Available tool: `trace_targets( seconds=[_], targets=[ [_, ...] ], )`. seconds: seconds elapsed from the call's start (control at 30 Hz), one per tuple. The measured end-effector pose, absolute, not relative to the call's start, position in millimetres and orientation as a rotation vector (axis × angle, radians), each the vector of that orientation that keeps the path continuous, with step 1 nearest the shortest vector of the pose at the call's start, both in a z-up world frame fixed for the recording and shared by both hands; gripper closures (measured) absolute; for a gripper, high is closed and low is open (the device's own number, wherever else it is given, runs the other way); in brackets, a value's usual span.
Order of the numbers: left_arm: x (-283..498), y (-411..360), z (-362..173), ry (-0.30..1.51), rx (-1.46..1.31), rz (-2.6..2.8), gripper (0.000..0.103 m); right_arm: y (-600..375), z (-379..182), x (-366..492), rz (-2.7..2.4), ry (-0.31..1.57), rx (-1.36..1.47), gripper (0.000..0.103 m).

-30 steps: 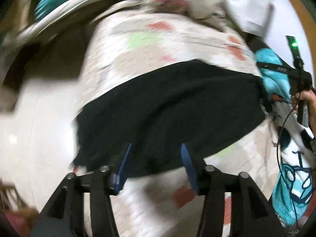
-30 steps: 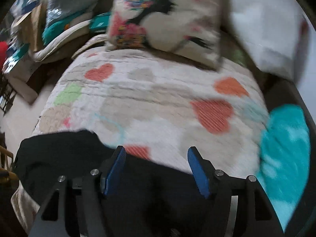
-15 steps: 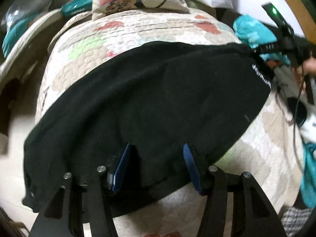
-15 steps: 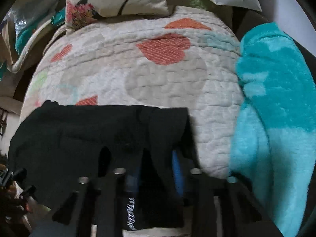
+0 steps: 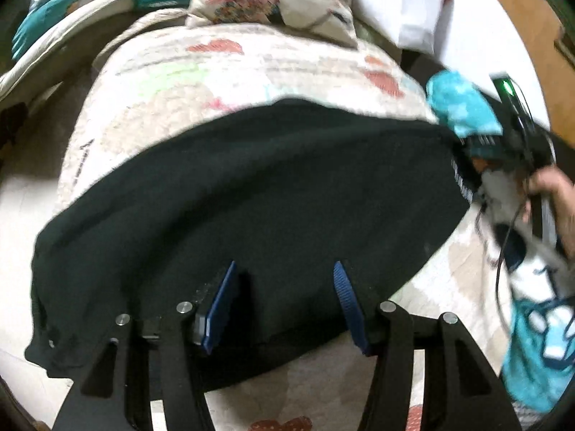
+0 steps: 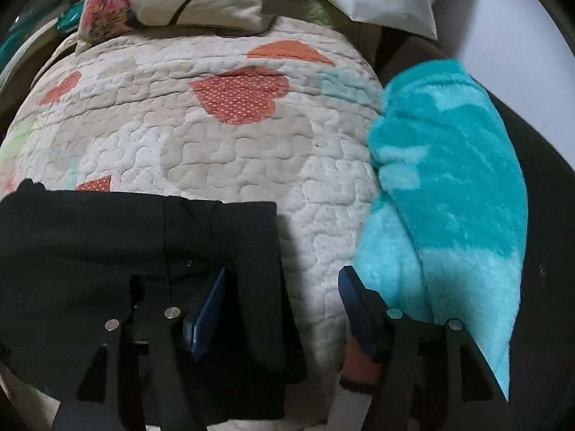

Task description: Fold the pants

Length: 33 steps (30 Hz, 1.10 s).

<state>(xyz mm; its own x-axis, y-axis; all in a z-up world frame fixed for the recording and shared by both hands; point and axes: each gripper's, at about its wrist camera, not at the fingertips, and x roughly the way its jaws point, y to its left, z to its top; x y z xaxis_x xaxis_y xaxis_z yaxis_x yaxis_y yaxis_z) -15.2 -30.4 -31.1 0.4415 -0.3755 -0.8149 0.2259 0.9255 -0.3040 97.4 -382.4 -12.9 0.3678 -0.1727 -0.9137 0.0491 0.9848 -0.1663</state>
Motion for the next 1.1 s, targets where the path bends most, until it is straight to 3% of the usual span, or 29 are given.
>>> trace_targets(
  seconds=[0.17, 0.3, 0.37, 0.4, 0.43, 0.47, 0.77, 1.03, 1.1],
  targets=[
    [-6.1, -10.0, -25.7, 1.049, -0.25, -0.358, 0.048, -392.5, 0.0, 68.8, -0.057, 1.193, 0.083, 0.037],
    [-8.0, -12.3, -28.9, 1.063, -0.241, -0.358, 0.048, -385.8, -15.5, 48.8, -0.061, 1.249, 0.083, 0.04],
    [-9.4, -15.5, -27.2, 1.055, -0.218, -0.354, 0.048, -378.4, -21.0, 39.8, -0.048, 1.261, 0.085, 0.063],
    [-9.7, -15.0, -27.1, 1.051, -0.217, -0.352, 0.048, -374.7, -20.4, 34.9, -0.057, 1.256, 0.062, 0.068],
    [-9.7, -13.9, -26.3, 1.048, -0.219, -0.349, 0.048, -371.4, -20.4, 33.1, -0.066, 1.248, 0.026, 0.089],
    [-9.5, -12.2, -25.7, 1.044, -0.226, -0.347, 0.048, -369.6, -17.7, 31.9, -0.077, 1.232, -0.003, 0.096],
    [-2.6, 11.9, -34.6, 1.074, -0.327, -0.289, 0.048, -389.0, 5.7, 37.7, -0.192, 1.123, -0.028, 0.099],
    [-2.1, 23.2, -51.2, 1.133, -0.346, -0.205, 0.048, -397.2, -20.5, 47.0, -0.393, 1.175, -0.247, 0.101],
    [-4.5, 22.2, -52.2, 1.125, -0.327, -0.201, 0.048, -409.5, -22.1, 47.0, -0.365, 1.212, -0.134, 0.101]
  ],
)
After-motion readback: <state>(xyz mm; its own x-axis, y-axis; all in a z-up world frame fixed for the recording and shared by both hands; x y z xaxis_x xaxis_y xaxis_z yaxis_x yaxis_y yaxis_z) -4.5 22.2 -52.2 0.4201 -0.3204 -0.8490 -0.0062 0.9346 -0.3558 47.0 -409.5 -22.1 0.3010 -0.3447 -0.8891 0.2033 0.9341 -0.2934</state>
